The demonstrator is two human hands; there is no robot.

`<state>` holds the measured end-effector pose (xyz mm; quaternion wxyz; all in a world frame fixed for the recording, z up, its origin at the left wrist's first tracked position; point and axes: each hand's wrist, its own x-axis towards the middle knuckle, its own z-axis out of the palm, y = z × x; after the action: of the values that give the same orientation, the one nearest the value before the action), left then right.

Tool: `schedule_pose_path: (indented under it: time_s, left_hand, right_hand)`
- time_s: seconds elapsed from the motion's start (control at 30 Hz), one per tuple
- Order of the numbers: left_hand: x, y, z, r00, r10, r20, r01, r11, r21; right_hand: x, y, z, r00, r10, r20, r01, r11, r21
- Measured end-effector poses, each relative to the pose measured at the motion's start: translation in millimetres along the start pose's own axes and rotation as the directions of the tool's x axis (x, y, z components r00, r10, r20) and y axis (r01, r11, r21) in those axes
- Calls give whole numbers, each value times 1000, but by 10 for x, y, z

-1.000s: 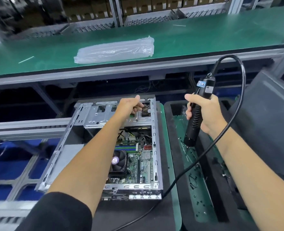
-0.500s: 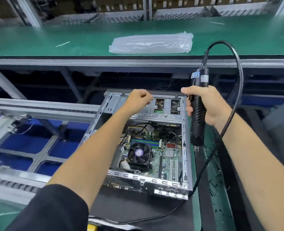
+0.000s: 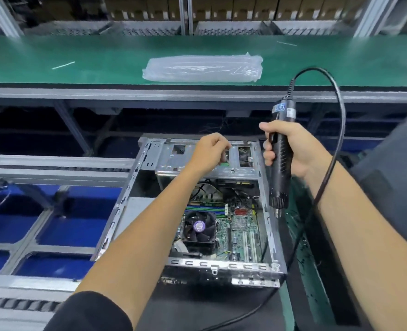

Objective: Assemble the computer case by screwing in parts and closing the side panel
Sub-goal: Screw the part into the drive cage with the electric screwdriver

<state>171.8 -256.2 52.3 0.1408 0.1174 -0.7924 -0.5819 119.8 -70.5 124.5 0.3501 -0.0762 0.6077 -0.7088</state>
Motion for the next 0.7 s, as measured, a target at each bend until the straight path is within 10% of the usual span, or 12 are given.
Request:
schedule_pose_path:
  time_s: [0.7]
  left_hand:
    - [45,330,1918,967,53,249,-116,962,247]
  right_hand:
    - [-439,534,-1733,930,-37,-365,43,999,8]
